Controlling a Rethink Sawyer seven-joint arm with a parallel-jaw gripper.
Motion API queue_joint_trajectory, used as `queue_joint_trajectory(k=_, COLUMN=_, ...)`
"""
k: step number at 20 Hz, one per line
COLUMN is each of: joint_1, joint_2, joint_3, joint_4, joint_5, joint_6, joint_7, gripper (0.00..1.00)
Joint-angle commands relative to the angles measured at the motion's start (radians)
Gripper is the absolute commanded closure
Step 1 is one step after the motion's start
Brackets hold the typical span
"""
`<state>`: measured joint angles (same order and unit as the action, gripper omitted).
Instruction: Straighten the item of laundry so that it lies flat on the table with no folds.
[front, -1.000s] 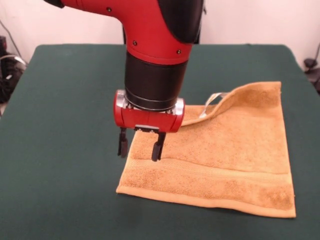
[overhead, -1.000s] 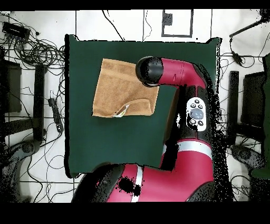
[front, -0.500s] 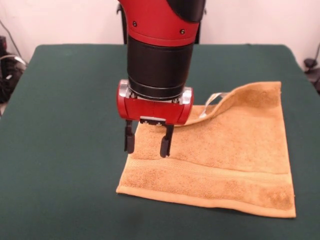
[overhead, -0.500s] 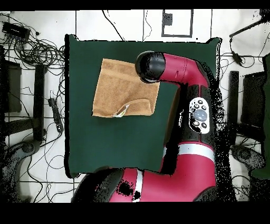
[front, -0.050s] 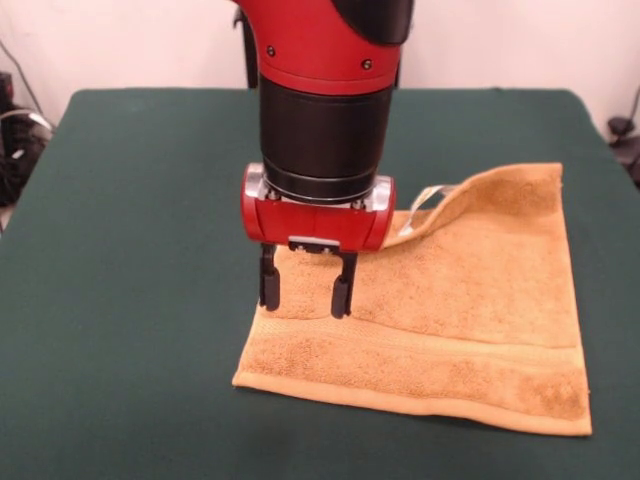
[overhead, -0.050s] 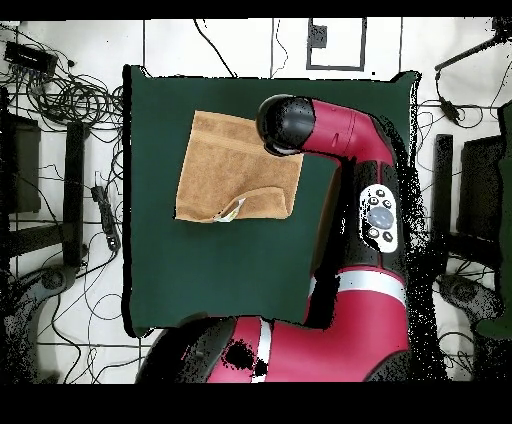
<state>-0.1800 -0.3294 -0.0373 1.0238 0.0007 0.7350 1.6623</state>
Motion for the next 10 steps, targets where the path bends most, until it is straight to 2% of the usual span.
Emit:
queue_joint_trajectory(k=1, joint_1=-0.012, joint_2=0.051, joint_3=0.135, joint_4=0.116, joint_5=0.059, joint_6=0.033, joint_7=0.103, gripper=0.00)
queue_joint_trajectory(k=7, joint_1=-0.003, joint_2=0.067, joint_3=0.099, joint_4=0.102, joint_5=0.067, joint_6=0.086, joint_7=0.125, gripper=0.00)
queue_joint_trajectory(k=10, joint_1=-0.001, joint_2=0.080, joint_3=0.088, joint_4=0.102, joint_5=0.058, joint_6=0.068, joint_7=0.128, gripper=0.00)
